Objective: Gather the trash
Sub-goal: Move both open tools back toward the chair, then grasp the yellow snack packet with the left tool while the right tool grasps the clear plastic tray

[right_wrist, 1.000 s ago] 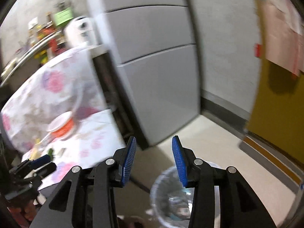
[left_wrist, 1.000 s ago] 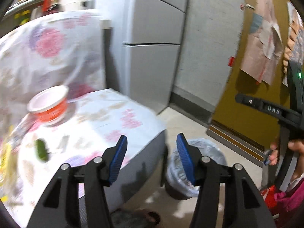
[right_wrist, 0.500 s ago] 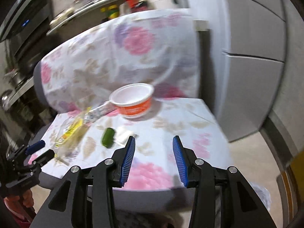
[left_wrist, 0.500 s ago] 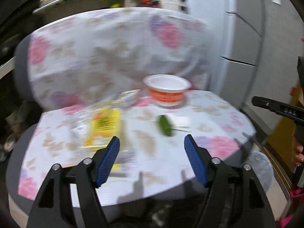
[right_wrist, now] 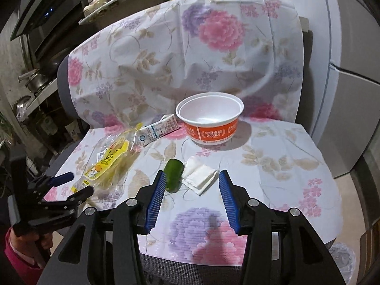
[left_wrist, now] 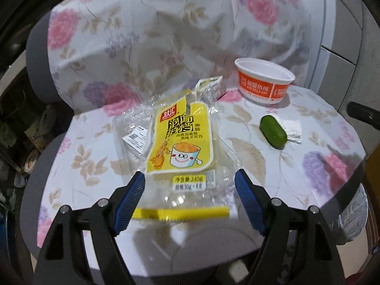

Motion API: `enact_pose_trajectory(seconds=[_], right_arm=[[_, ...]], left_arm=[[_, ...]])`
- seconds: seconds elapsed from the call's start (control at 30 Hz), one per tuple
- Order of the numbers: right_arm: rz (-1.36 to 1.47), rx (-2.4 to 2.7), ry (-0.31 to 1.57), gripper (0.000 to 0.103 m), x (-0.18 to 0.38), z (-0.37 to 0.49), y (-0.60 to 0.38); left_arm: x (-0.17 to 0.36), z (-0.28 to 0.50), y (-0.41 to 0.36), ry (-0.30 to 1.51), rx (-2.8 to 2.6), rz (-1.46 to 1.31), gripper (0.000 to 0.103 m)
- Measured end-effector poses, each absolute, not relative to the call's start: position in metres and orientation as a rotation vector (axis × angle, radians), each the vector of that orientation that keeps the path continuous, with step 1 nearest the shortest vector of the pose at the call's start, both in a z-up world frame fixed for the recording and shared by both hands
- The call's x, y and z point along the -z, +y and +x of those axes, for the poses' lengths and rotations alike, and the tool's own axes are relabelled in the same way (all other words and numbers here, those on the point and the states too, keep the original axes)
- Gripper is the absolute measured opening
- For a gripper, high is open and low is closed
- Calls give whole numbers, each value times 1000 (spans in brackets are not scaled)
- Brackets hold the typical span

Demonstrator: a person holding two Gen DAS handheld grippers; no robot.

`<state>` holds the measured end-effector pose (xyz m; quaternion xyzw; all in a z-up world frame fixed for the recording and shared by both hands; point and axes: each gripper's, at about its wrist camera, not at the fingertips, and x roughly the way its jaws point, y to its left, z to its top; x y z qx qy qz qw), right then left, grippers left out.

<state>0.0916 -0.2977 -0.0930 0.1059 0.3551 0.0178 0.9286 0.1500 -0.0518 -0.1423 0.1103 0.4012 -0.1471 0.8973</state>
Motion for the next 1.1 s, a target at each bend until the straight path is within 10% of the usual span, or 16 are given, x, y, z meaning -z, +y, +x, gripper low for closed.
enact_pose_trajectory(seconds=[0.33,0.63,1.1], right_arm=[[233,-22,747,49,103,92,-308],[210,-16,744,49,100,85,-305],[176,-31,726,50,89,78,-289]], left_arm=[[162,178,-49,934,293,178,73],[154,176,-42,921,386,87,3],[45,124,20,572,390,-83,0]])
